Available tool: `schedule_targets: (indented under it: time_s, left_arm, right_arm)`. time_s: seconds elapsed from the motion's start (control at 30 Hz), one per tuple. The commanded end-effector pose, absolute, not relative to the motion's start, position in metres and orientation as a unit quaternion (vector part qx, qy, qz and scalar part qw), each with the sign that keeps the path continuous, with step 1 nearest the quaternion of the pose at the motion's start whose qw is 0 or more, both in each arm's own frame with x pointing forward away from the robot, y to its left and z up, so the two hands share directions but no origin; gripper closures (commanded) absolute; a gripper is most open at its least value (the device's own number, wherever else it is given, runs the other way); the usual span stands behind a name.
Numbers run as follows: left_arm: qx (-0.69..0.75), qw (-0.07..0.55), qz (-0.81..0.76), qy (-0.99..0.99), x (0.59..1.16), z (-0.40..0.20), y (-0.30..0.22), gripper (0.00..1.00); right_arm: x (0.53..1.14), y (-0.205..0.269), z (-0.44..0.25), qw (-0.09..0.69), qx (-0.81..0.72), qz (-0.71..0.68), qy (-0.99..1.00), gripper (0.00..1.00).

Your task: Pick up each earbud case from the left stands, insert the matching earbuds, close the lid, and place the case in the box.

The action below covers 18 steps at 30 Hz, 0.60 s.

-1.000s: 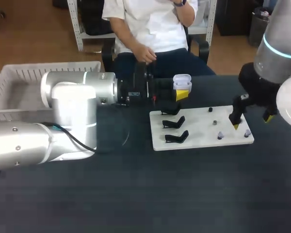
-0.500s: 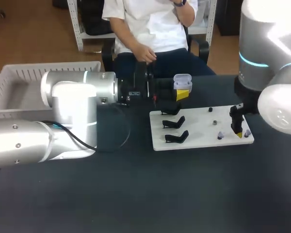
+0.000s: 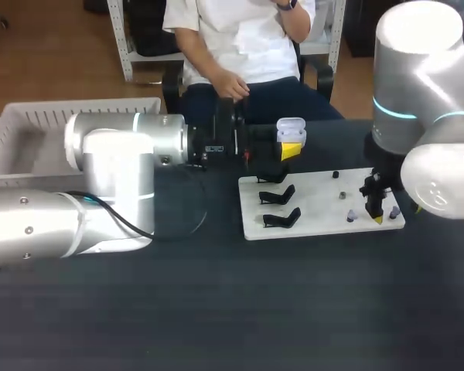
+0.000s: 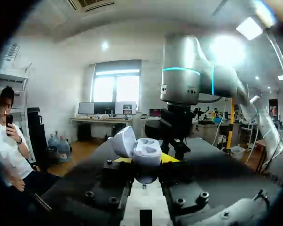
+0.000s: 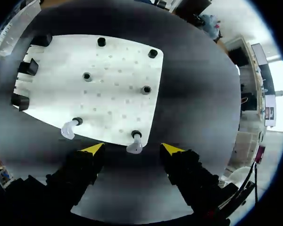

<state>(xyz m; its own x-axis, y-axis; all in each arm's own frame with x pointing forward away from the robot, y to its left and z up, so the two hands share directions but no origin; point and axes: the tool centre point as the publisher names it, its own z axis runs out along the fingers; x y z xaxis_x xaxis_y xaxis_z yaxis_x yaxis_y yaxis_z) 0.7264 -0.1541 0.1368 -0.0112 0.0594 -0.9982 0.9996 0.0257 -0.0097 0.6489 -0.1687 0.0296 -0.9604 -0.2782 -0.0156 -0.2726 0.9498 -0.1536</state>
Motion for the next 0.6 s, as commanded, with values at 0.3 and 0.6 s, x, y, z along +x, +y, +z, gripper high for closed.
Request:
schedule_targets:
  time_s: [0.3, 0.6]
  left_arm:
    - [0.504, 0.493, -0.480, 0.523, 0.7247, 0.1358, -0.1540, 1.00]
    - [0.504, 0.493, -0.480, 0.523, 0.7247, 0.1358, -0.1540, 1.00]
  right_arm:
    - [0.6445, -0.1703, 0.0305, 0.018, -0.139, -0.074, 0.987, 0.55]
    - [0.6469, -0.1680, 0.0289, 0.025, -0.135, -0.071, 0.988, 0.62]
